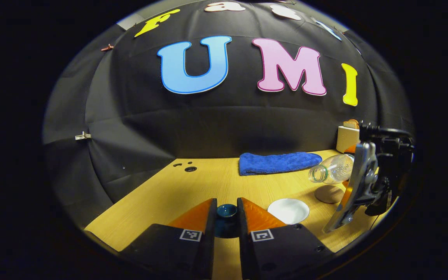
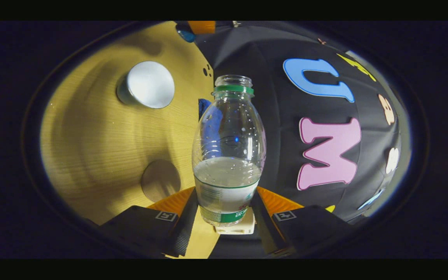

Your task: Open the teacup lid with one hand, grasp the water bottle and pour water into the teacup with the other hand; after pouring, place the water bottle on the coaster and then close the teacup lid.

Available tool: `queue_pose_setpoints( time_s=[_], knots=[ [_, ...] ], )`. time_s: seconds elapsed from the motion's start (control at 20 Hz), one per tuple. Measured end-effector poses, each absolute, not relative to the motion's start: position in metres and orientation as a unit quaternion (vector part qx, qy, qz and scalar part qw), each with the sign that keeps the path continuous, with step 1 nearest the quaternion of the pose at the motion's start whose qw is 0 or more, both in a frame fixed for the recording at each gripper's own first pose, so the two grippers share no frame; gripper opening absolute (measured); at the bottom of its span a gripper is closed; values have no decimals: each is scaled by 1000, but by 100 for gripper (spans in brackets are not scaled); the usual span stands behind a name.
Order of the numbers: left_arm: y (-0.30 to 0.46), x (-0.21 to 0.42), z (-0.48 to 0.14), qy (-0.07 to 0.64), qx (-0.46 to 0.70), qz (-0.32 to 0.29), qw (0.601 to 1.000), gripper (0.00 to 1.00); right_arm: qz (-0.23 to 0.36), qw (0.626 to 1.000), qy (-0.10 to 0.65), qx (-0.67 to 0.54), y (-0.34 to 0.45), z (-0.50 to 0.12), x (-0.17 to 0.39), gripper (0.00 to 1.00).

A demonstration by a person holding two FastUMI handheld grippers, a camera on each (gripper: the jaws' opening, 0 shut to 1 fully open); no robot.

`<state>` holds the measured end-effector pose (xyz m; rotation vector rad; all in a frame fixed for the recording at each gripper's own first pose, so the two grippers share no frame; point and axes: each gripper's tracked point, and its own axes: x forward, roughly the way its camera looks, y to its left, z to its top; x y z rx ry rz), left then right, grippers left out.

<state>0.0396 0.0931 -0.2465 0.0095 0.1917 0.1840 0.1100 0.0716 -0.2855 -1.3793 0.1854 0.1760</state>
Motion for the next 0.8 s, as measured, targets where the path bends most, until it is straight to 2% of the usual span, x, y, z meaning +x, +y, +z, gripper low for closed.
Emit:
queue_pose_setpoints(
  time_s=[0.45,0.5,0.55,0.8],
  knots=[
    [90,37,-253,98,-8,92,991,31,96,710,55,-695,75,-285,117,75],
    [90,37,-254,98,-8,92,991,35,100,704,49,-701,79,-285,118,75],
    [90,36,-254,98,-9,93,991,31,102,699,44,-707,80,-285,120,75],
    [92,34,-258,101,-13,98,990,31,108,681,33,-723,81,-284,128,75]
  ],
)
